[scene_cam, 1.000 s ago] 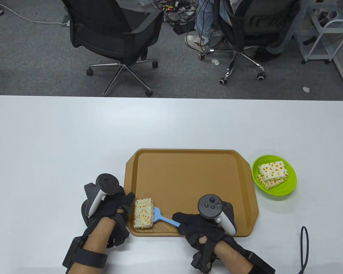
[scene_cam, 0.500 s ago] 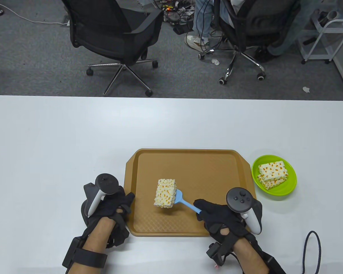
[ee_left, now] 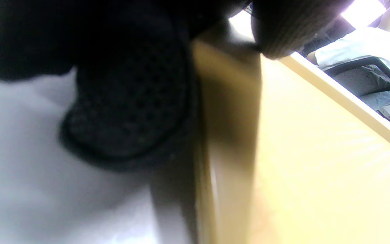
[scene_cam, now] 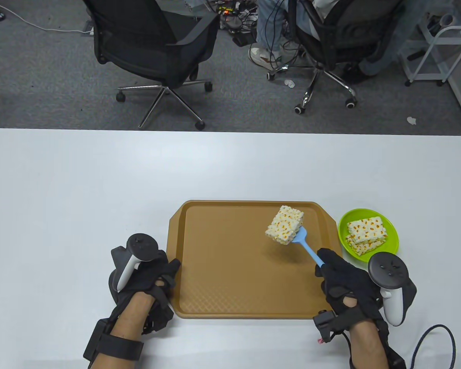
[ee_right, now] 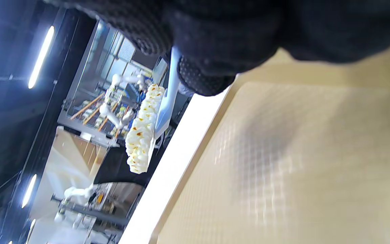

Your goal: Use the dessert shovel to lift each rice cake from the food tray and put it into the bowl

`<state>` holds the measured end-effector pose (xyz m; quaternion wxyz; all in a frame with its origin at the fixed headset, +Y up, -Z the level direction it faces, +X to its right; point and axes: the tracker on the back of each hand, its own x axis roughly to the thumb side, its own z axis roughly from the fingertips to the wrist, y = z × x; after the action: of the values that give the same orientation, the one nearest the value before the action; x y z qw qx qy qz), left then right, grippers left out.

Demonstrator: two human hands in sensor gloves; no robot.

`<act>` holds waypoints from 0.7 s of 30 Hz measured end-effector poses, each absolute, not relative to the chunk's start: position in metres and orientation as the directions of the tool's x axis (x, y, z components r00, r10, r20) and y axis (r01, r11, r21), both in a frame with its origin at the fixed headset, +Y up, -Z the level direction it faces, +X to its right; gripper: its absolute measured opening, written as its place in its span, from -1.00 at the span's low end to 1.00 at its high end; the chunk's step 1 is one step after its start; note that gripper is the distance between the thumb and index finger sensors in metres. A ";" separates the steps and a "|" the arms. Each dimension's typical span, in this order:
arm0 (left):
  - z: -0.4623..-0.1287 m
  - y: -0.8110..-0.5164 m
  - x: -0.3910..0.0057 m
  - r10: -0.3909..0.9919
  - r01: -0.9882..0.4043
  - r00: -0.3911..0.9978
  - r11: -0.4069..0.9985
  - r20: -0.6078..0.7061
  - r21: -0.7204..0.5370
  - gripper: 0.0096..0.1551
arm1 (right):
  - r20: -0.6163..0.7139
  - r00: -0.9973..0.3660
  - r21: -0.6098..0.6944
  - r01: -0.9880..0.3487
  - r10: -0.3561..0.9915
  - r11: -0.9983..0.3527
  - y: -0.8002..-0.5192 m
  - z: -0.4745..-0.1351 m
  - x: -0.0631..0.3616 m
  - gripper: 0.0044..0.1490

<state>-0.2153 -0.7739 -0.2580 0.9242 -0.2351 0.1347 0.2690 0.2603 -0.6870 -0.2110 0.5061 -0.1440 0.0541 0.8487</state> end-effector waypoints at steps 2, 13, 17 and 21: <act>-0.258 -0.774 -0.215 0.434 -0.561 0.819 0.745 -0.375 -0.361 -0.21 | -0.318 -0.432 -0.102 -0.869 0.844 -0.484 -0.684 -0.208 0.273 -0.29; -0.258 -0.774 -0.216 0.437 -0.565 0.816 0.738 -0.377 -0.368 -0.21 | -0.464 -0.345 -0.317 -0.795 0.816 -0.517 -0.683 -0.192 0.340 -0.30; -0.259 -0.773 -0.216 0.440 -0.570 0.814 0.734 -0.379 -0.370 -0.21 | -0.532 -0.317 -0.380 -0.739 0.785 -0.556 -0.688 -0.190 0.356 -0.31; -0.259 -0.773 -0.216 0.439 -0.569 0.815 0.733 -0.380 -0.373 -0.21 | -0.588 -0.332 -0.395 -0.678 0.738 -0.619 -0.691 -0.188 0.365 -0.31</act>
<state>-0.2159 -0.7733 -0.2589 0.9212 -0.2423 0.1342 0.2734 0.3645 -0.6914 -0.1883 0.4345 -0.3814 -0.0392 0.8150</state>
